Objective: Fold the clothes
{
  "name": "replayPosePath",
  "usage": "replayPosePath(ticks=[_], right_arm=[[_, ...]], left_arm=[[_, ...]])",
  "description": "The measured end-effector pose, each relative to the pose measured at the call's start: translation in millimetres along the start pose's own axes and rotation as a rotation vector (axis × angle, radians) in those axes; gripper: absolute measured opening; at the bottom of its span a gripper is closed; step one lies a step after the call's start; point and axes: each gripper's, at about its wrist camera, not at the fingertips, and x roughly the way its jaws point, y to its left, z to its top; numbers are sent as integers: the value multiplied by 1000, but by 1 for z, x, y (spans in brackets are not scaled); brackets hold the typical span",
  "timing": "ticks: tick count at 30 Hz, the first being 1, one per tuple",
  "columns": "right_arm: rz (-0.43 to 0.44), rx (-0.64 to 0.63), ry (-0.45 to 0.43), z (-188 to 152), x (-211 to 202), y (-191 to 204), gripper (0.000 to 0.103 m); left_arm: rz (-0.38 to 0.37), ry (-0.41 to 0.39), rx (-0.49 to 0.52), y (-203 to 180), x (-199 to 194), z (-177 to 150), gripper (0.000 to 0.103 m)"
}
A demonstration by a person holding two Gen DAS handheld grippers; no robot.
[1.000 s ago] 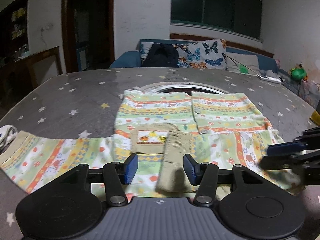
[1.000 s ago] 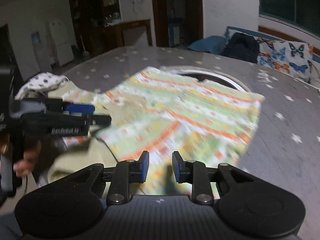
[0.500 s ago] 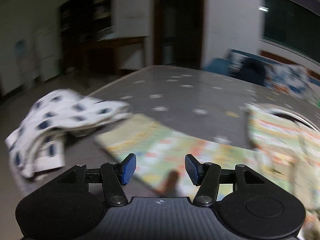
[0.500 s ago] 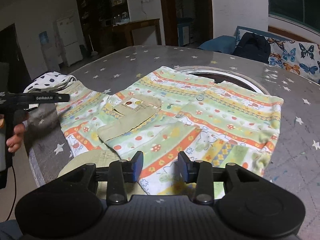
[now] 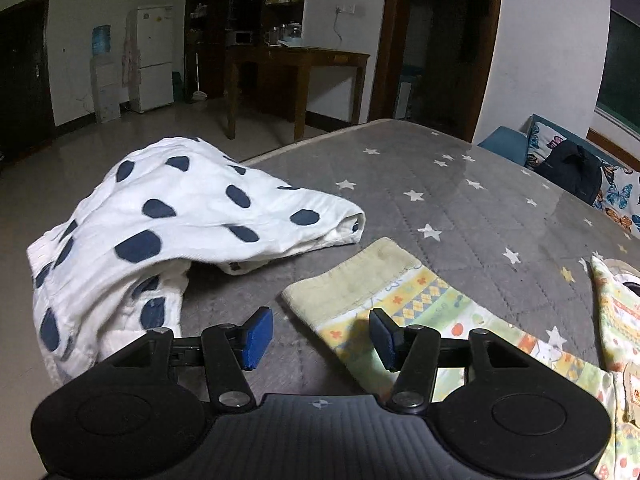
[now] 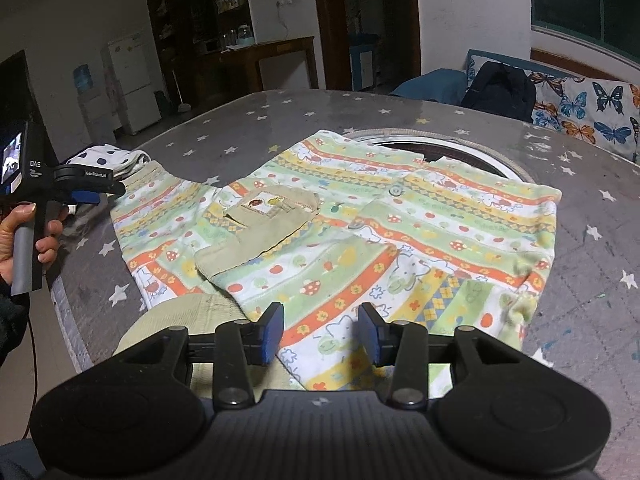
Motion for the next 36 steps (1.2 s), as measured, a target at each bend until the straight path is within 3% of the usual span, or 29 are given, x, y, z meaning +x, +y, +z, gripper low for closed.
replayPosePath(ticks=[3,5,8,14,21,30,36], right_arm=[[-3,8,-1,-1,0,-1,41],[-3,12,-1,-2,-1,-2,41],[-5,18,-4,-4,-2,-3,42],[-14,30,-20,-6,-10,-5,42],[-19,67,-45,-3,-18,-12,42],[50,180,-85,5,-29,-28,41],[204,356,-95,9,-32,-46,41]], left_arm=[[9,-1,18,-8,4,1,44],[-9,2,17,-13,12,4,23],[-50,16,-8,-13,12,6,11],[-212,-46,-69,-19,-8,7,9],[-435,-113,20,-54,-61,-8,8],[-716,-21,200,-119,-106,-60,8],[-775,21,343,-158,-120,-98,9]])
